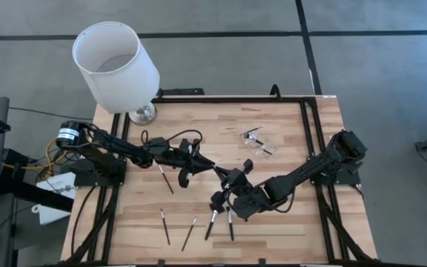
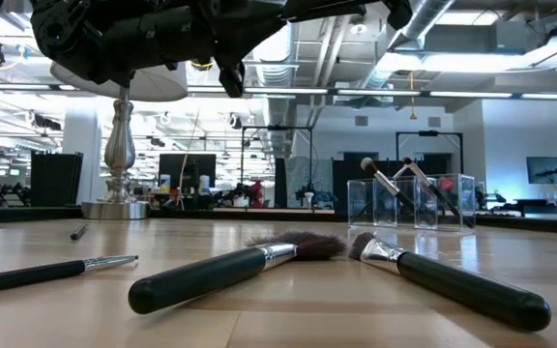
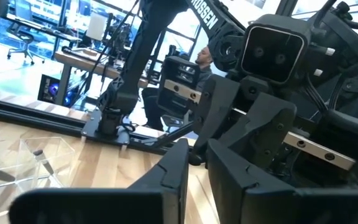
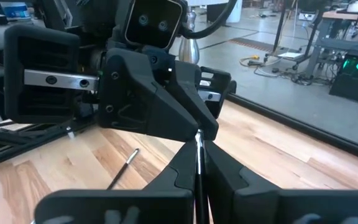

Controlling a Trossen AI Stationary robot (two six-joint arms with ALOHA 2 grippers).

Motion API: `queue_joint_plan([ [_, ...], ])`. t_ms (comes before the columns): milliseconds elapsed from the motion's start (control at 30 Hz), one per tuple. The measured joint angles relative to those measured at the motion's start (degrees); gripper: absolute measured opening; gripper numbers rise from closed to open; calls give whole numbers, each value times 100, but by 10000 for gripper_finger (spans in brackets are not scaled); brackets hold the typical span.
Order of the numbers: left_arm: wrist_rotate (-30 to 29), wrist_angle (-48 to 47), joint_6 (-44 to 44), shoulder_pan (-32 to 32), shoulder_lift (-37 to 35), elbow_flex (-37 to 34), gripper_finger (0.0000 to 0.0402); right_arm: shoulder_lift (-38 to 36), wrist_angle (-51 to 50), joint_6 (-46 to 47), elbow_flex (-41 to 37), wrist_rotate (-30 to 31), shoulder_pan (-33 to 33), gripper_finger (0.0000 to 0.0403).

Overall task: Put items in baskets/containers
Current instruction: Put the eyeshadow brush into the transparent organizer

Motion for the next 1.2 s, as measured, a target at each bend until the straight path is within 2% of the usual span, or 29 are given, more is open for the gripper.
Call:
queue_joint_plan([
  [267,-24,26,-20,-2,2,0,22,2,14,-3,0,-41,-7,22],
  [533,-23,34,-20,-2,7,0,13,7,31,-33,0,-81,-15,27],
  [800,-96,-57,-15,95,15,7,8,-117,81,-792,5,-15,71,41],
  [900,-354,-125,13,193,36,-5,8,-403,77,-938,19,244,211,53],
  [1067,-716,-257,190,398,75,37,8,-955,34,-1895,20,837,600,63],
  [1200,-760,-274,435,511,275,445,8,-1352,-50,-2139,20,1297,908,63],
])
